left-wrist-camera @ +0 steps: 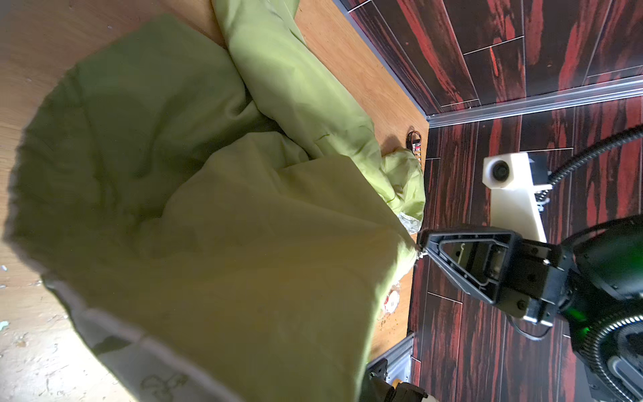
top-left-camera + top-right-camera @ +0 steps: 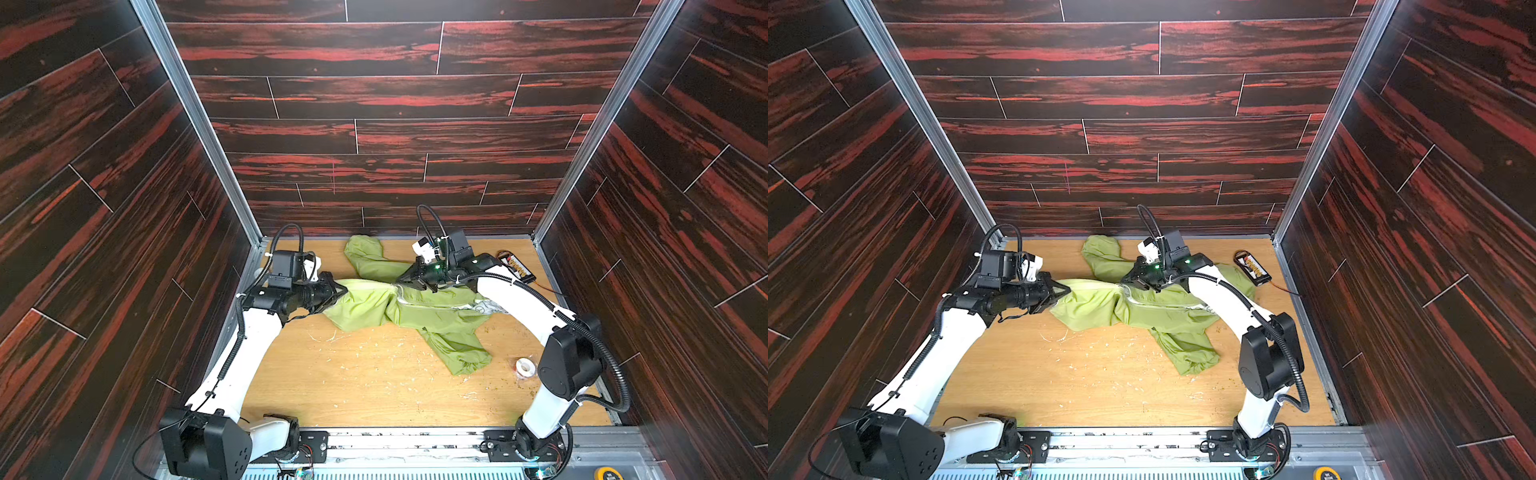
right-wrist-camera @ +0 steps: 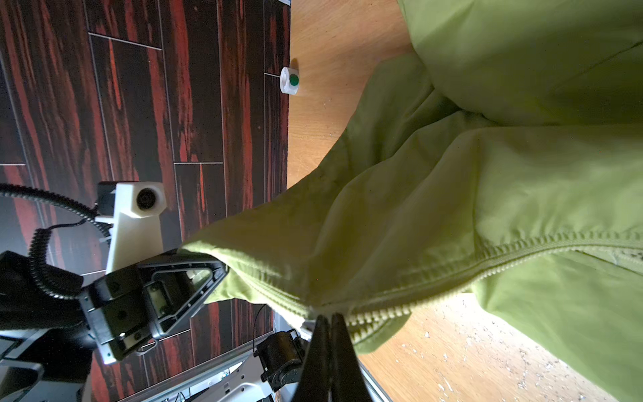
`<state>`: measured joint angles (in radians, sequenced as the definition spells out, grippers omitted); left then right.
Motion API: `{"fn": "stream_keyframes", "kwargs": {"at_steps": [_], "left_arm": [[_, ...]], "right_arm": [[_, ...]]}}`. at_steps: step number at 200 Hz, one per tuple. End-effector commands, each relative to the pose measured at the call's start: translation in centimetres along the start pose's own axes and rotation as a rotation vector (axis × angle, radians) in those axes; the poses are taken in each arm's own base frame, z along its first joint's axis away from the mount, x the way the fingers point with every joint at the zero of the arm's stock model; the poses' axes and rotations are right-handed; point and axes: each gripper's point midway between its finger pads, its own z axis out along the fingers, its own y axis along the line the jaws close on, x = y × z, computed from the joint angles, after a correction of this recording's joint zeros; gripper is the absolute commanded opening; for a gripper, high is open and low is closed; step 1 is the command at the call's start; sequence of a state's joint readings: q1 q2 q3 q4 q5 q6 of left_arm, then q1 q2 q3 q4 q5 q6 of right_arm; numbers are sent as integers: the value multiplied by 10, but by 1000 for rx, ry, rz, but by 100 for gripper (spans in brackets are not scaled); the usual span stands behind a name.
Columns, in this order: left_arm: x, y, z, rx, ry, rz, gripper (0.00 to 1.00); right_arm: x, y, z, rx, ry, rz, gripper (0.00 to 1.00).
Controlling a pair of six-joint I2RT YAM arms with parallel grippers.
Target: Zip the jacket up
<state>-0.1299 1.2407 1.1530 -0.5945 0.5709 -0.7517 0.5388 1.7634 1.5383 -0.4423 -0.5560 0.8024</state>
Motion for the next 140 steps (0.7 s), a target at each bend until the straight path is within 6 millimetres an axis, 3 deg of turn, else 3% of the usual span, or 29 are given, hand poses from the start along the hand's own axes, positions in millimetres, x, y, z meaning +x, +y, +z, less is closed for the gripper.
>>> {"fn": "stream_keyframes", "kwargs": {"at_steps": [1, 140], "left_arm": [[-4, 10, -13, -49, -62, 13, 0], [-20, 41, -29, -212, -187, -5, 0]], "right_arm": [[-5, 1, -12, 18, -32, -12, 0], [-7, 2, -11, 9, -28, -14, 0]]}}
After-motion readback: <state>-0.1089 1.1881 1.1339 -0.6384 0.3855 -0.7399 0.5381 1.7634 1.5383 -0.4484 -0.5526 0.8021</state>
